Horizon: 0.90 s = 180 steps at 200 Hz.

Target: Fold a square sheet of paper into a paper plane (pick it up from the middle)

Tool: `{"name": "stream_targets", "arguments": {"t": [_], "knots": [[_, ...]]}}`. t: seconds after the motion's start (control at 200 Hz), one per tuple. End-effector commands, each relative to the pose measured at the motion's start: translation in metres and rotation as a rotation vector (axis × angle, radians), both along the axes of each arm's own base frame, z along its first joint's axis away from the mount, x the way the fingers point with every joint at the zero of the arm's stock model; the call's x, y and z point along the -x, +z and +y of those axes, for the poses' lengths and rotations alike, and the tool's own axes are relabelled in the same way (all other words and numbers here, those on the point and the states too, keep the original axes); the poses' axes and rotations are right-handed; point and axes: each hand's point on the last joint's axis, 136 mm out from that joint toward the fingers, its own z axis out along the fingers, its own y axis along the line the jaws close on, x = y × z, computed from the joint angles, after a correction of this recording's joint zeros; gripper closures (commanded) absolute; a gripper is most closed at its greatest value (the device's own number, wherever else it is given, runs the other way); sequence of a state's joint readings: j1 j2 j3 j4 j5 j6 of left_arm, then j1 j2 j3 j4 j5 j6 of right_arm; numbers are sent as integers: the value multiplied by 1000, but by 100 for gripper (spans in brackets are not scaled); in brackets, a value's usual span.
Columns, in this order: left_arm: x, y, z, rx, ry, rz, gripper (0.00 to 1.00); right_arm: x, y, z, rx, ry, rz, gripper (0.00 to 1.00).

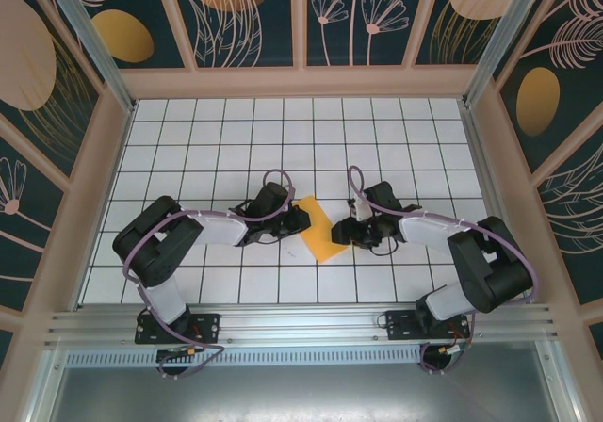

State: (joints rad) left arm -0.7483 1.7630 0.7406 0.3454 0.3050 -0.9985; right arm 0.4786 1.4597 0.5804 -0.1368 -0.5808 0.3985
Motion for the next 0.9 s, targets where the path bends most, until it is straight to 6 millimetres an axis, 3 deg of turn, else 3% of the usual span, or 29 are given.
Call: {"name": "stream_targets", "arguments": {"t": [0.0,0.21,0.395,0.6,0.896], "knots": [[6,-6,6,-38,-7,-1,83,-1,3,2,-17,20,-24,47],[7,-2,10,-38,0,-15,80,-25,13,2,21,6,-96,46],[9,-5,13,-50,3,-11,80,-37,8,7,28,5,-99,46],[9,-7,15,-57,5,-11,79,-29,-3,14,-5,42,-46,46],[12,-13,17,-57,10,0,84,-12,-2,15,-38,75,-19,48]]}}
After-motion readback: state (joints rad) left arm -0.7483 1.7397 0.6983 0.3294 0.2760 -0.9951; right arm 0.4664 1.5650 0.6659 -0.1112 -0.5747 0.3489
